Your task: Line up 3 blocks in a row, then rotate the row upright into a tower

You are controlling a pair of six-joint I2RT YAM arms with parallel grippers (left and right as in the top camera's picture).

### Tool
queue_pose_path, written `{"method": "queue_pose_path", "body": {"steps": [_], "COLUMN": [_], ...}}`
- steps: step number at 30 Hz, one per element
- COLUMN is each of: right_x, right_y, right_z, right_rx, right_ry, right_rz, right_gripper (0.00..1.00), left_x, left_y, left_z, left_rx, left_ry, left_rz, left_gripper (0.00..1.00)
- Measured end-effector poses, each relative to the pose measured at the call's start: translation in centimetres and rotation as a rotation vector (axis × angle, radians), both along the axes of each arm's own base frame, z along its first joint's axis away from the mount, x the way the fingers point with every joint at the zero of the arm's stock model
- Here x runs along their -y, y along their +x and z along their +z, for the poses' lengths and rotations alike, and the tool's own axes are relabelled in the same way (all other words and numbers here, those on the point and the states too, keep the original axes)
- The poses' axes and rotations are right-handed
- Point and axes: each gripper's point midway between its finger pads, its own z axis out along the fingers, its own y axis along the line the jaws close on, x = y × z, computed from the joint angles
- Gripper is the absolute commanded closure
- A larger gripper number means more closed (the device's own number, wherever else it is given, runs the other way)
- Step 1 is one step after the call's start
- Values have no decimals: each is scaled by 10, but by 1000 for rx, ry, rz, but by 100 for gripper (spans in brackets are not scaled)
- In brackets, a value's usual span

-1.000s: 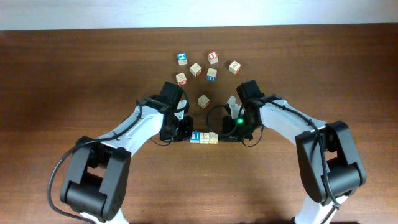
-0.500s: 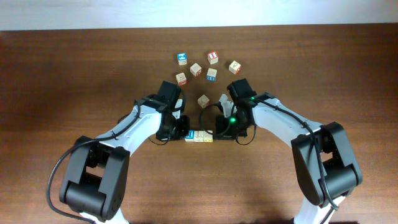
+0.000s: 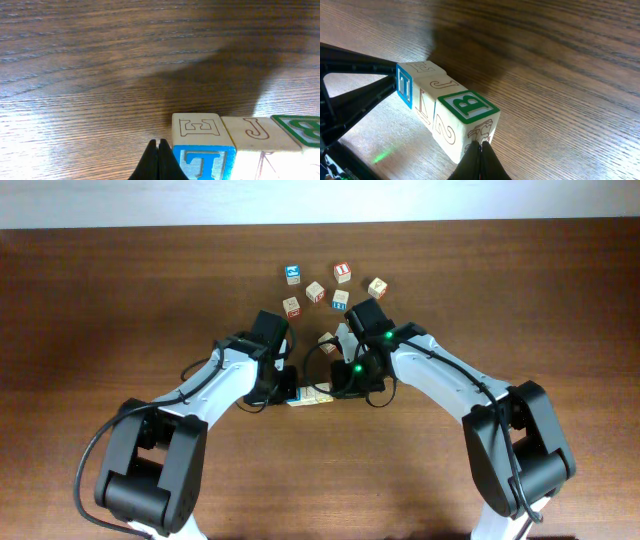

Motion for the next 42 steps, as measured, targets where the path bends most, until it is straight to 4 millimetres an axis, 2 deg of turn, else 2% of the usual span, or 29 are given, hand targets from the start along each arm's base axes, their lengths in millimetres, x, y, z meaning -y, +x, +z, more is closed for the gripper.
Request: {"method": "queue_pose_path", "body": {"steps": [6,9,10,12,19,22,26,28,31,33,35,36,37,40,42], "right_x": [-14,-37,-51,-54,-55,-60,-73,-74,-74,-73,-70,-62,-44,-8,1], "right_y": [2,2,-3,-10,-10,-8,-12,-12,-12,-13,-5,1,5,14,16], "right_z": [14,40,49,49,50,50,53,53,53,61,84,90,86,74,66], "right_rx": [40,78,86,71,73,92,108,111,111,94,87,77,39,-6,-15], "right_ry": [7,92,138,133,138,151,180,182,182,172,161,145,99,-11,-72], "right_rz": [24,67,100,111,111,119,150,151,151,150,132,99,43,-75,-118], "right_gripper": [96,96,96,96,96,96,96,96,95,96,96,96,96,96,95], "left_x": [-9,-11,-2,8,9,4,-13,-23,-24,-24,-24,-24,-24,-24,-24], "left_y": [2,2,2,-1,-2,-1,7,11,12,14,14,14,14,14,14], "left_z": [-2,-6,-5,-2,-2,0,2,2,2,3,3,3,3,3,2], "left_rx": [7,-1,-5,-14,-18,-39,-57,-59,-55,-49,-49,-49,-49,-49,-47], "left_ry": [39,49,3,-39,-49,-75,-116,-121,-125,-126,-126,-127,-127,-126,-122], "left_rz": [13,18,7,-15,-14,12,94,131,139,139,139,139,139,139,140], "left_gripper": [100,100,100,100,100,100,100,100,100,100,100,100,100,100,100]}}
